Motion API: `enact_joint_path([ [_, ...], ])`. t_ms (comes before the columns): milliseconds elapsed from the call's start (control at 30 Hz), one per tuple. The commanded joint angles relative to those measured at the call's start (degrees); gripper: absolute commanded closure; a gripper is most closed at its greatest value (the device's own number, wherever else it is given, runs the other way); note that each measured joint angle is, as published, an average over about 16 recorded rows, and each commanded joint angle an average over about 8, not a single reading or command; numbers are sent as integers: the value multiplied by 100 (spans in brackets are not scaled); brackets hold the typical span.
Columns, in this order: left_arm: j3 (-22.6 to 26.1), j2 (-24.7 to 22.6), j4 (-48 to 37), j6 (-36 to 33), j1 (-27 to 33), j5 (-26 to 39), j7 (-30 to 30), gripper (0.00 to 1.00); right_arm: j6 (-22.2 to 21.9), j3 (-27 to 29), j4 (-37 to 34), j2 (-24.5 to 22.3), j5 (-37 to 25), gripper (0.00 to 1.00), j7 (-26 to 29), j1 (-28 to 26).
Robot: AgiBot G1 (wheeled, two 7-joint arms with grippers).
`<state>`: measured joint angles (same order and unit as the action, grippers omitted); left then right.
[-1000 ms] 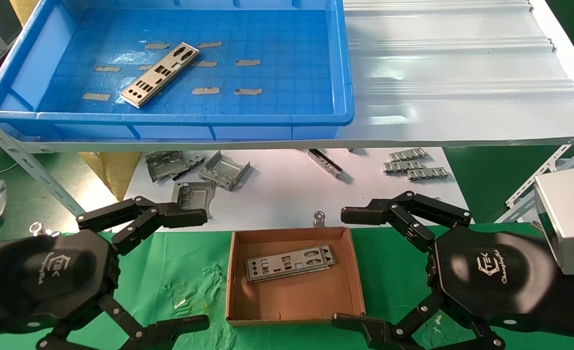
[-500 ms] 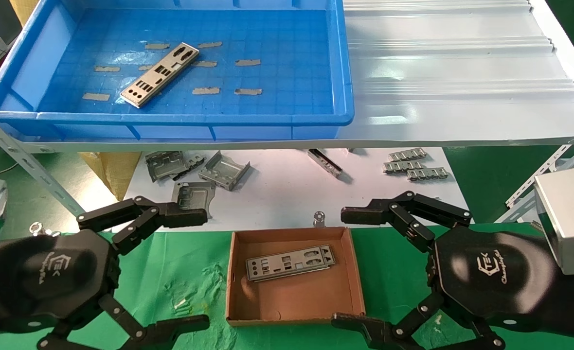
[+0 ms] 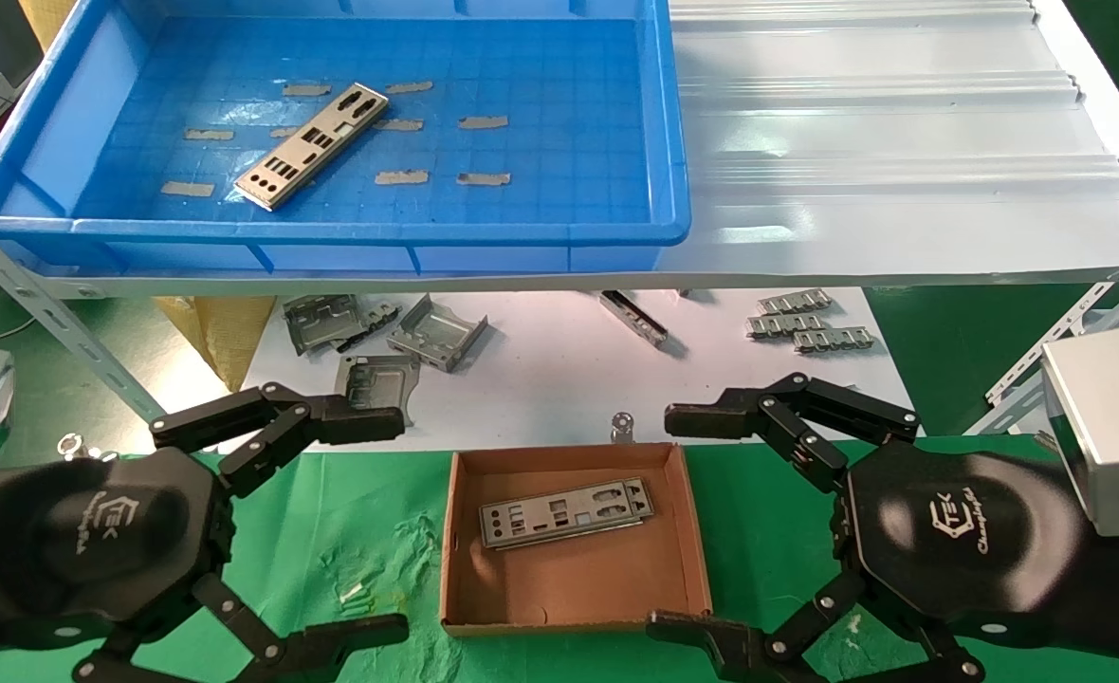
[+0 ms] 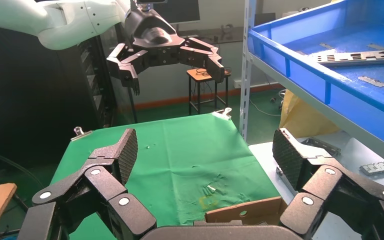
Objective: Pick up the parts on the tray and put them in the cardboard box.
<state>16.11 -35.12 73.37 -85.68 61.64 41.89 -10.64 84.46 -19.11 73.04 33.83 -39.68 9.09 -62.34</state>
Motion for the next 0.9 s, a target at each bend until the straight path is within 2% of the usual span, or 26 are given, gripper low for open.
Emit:
enact_joint_path([
  [33, 0, 0, 0, 0, 0, 0, 0, 0, 0, 0, 0, 0, 0, 0, 0, 0],
  [900, 0, 0, -1, 0, 0, 0, 0, 0, 0, 0, 0, 0, 0, 0, 0, 0],
])
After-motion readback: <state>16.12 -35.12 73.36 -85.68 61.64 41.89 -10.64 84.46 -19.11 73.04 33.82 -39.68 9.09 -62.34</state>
